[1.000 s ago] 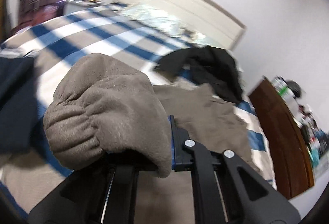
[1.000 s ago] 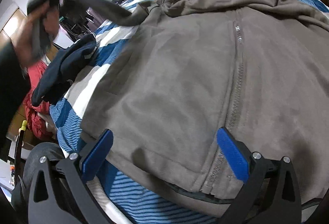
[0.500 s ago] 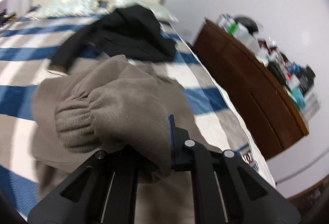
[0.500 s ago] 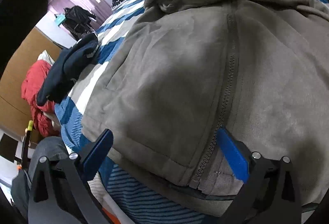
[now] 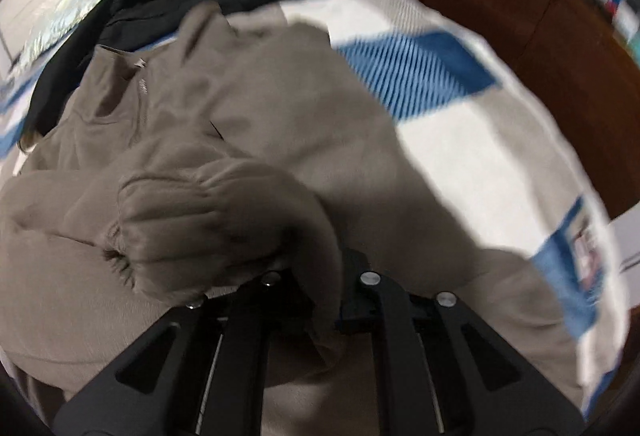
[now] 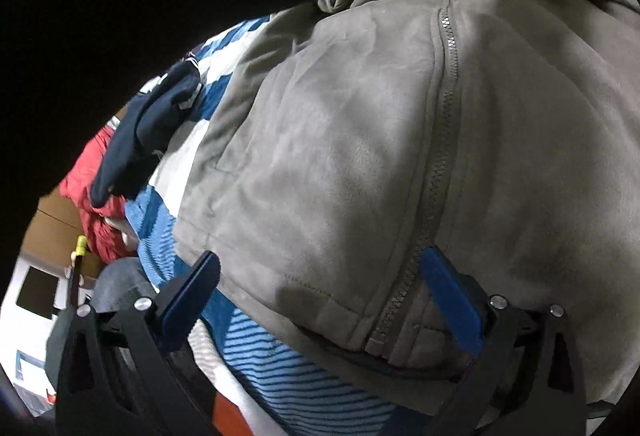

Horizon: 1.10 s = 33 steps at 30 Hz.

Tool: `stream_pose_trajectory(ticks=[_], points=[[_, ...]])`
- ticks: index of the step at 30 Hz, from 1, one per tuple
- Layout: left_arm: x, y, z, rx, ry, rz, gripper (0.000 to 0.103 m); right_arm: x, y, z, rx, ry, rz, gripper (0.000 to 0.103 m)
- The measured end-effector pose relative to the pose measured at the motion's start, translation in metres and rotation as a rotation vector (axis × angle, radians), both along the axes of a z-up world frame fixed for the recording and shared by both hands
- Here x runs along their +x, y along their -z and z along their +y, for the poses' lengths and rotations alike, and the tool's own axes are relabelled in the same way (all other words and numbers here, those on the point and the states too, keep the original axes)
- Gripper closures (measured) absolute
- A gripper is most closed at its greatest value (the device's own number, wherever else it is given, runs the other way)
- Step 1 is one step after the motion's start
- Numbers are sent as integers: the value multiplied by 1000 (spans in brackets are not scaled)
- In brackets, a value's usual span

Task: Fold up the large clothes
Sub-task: 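Lay the sleeve across the jacket body with the left gripper and release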

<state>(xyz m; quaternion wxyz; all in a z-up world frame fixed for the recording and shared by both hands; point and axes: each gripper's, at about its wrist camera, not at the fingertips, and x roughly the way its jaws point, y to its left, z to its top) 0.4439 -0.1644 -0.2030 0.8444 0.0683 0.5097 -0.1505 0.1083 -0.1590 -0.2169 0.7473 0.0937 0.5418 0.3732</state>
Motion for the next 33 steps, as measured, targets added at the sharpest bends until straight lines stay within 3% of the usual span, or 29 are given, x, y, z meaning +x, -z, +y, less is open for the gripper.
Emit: stream_pose_trajectory(ticks=[2, 4, 6, 8, 12, 20, 27, 31, 33], points=[[-3, 7, -4, 25, 3, -2, 88, 0, 2, 0, -2, -3, -5, 5], [-7, 4, -1, -11, 2, -8, 70, -1, 3, -2, 4, -2, -11, 5], [-9, 2, 1, -17, -3, -8, 31, -1, 4, -3, 10, -1, -18, 5], [-13, 0, 4, -20, 3, 13, 11, -1, 5, -5, 8, -8, -26, 5], [-29, -13, 4, -20, 50, 29, 10, 2, 5, -9, 24, -11, -24, 5], [-105, -91, 52, -100, 76, -37, 10, 17, 5, -29, 137, 61, 80, 5], [-197, -113, 150, -165, -79, -34, 10, 26, 1, -40, 175, 187, 111, 5], [-260, -102, 206, -276, -212, -50, 10, 35, 2, -51, 199, 257, 122, 5], [-290, -87, 228, -356, -269, -61, 10, 37, -3, -51, 169, 315, 72, 5]])
